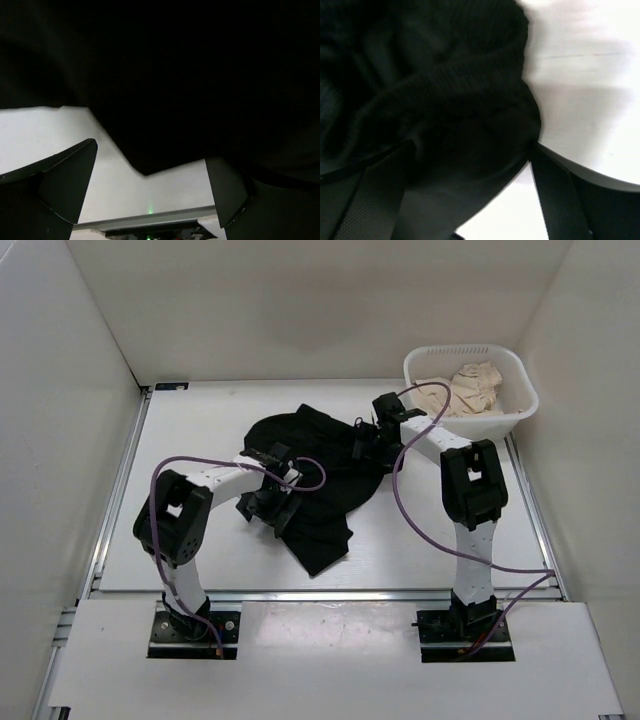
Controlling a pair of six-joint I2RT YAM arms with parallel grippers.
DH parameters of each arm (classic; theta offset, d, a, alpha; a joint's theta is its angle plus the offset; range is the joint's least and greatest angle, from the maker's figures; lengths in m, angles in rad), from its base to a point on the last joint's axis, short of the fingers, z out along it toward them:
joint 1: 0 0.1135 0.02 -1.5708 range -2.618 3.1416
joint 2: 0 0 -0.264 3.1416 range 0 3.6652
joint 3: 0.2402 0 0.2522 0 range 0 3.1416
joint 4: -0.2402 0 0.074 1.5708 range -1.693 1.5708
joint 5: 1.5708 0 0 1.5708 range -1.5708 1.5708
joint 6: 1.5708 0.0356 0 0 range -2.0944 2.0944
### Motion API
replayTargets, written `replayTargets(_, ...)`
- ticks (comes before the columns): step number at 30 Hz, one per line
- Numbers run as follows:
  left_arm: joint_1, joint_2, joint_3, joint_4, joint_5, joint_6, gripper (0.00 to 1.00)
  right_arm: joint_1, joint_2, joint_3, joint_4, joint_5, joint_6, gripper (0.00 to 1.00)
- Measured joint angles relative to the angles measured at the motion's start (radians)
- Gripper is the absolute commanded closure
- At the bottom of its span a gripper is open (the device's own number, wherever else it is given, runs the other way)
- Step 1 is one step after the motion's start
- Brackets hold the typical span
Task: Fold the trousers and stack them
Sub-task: Flatten the trousers out
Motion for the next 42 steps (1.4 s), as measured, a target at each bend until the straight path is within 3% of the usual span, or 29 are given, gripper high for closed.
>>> replayTargets(1,0.001,0.023,0.001,0.014,0.014,0.000,0.00,0.000,0.024,0.008,0.003,0.007,0.011,0.07)
replayTargets(2,0.003,0.045,0.003,0.026,0.028,0.000,0.05,-0.001,0.024,0.016,0.021,0.011,0.013,0.28)
replayTargets(3,0.005,0.059,0.011,0.024,0.047,-0.001,0.29,-0.001,0.025,0.015,0.037,0.016,0.014,0.46)
replayTargets(5,0.014,0.079,0.039,0.019,0.082,-0.006,0.58,-0.001,0.031,0.006,0.047,0.019,0.025,0.81)
replayTargets(6,0.021,0.089,0.058,0.022,0.112,-0.008,0.86,-0.001,0.035,0.000,0.050,0.016,0.028,0.98)
replayTargets(7,0.031,0.103,0.079,0.032,0.140,-0.010,0.86,-0.001,0.039,-0.005,0.049,0.010,0.027,1.00)
replayTargets(15,0.197,0.156,0.226,0.017,0.228,-0.002,0.86,0.020,0.036,0.068,0.041,-0.056,0.045,1.00)
replayTargets(19,0.405,0.154,0.404,-0.020,0.141,-0.002,0.86,0.066,-0.015,0.200,0.042,-0.086,0.068,1.00)
replayTargets(23,0.599,0.106,0.564,0.003,-0.009,-0.003,0.86,0.112,-0.178,0.259,0.065,-0.079,0.089,1.00)
replayTargets(24,0.623,0.071,0.571,0.005,-0.035,-0.003,0.78,0.126,-0.226,0.259,0.080,-0.079,0.095,1.00)
replayTargets(25,0.626,0.036,0.571,-0.005,-0.056,-0.003,0.59,0.136,-0.260,0.256,0.087,-0.076,0.096,1.00)
replayTargets(26,0.621,-0.008,0.566,-0.014,-0.099,-0.003,0.01,0.144,-0.303,0.243,0.089,-0.060,0.087,1.00)
replayTargets(28,0.598,-0.105,0.502,-0.011,-0.161,-0.001,0.00,0.134,-0.381,0.190,0.059,-0.015,0.073,0.98)
replayTargets(30,0.582,-0.198,0.403,-0.044,-0.200,-0.002,0.00,0.105,-0.437,0.116,0.013,0.030,0.066,0.92)
replayTargets(31,0.578,-0.236,0.350,-0.068,-0.207,-0.002,0.00,0.087,-0.460,0.056,-0.010,0.057,0.062,0.78)
replayTargets(34,0.625,-0.272,0.245,-0.134,-0.204,0.000,0.00,0.039,-0.491,-0.104,-0.061,0.103,0.065,0.59)
replayTargets(35,0.654,-0.267,0.225,-0.145,-0.203,0.000,0.00,0.024,-0.502,-0.171,-0.084,0.114,0.066,0.38)
replayTargets(36,0.698,-0.259,0.204,-0.157,-0.201,0.000,0.00,0.003,-0.512,-0.226,-0.106,0.118,0.075,0.32)
replayTargets(38,0.775,-0.245,0.176,-0.167,-0.194,0.000,0.00,-0.029,-0.527,-0.304,-0.146,0.126,0.084,0.22)
replayTargets(42,0.917,-0.190,0.152,-0.169,-0.187,-0.001,0.00,-0.078,-0.575,-0.392,-0.160,0.138,0.097,0.20)
